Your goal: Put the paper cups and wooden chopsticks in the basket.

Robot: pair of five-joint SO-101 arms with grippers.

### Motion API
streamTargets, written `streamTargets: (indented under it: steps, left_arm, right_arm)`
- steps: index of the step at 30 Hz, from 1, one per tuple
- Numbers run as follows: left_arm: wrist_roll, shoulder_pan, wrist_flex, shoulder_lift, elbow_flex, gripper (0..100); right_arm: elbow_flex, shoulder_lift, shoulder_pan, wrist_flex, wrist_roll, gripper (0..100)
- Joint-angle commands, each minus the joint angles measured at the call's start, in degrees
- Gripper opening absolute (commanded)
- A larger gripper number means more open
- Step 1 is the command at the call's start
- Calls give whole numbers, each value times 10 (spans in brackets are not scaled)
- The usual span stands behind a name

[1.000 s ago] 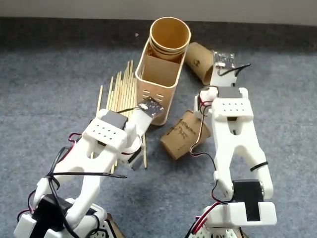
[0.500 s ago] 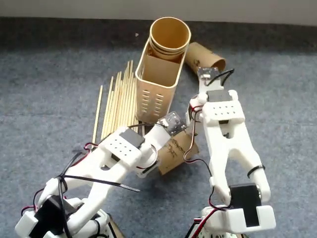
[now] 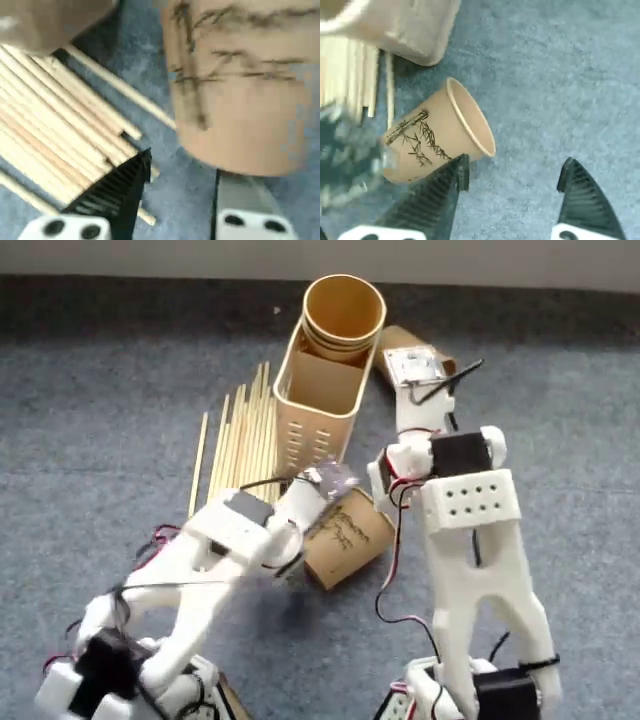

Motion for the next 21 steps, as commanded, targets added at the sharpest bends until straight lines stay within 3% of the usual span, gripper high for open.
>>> streamTargets:
  steps: [1, 4, 10, 18, 21]
  left_arm:
    - [-41, -43, -4, -29, -45, 225]
    - [-66, -58, 37, -65, -95, 225]
    - [-87, -58, 134, -160, -136, 225]
    - [-82, -56, 138, -294, -117, 225]
    - [-37, -34, 105, -312, -80, 225]
  right_arm:
    - [26, -50, 113, -22, 45, 286]
    - [74, -129, 155, -43, 66, 286]
    - [246, -267, 154, -125, 94, 286]
    - [389, -307, 153, -203, 89, 286]
    - [397, -323, 151, -204, 72, 286]
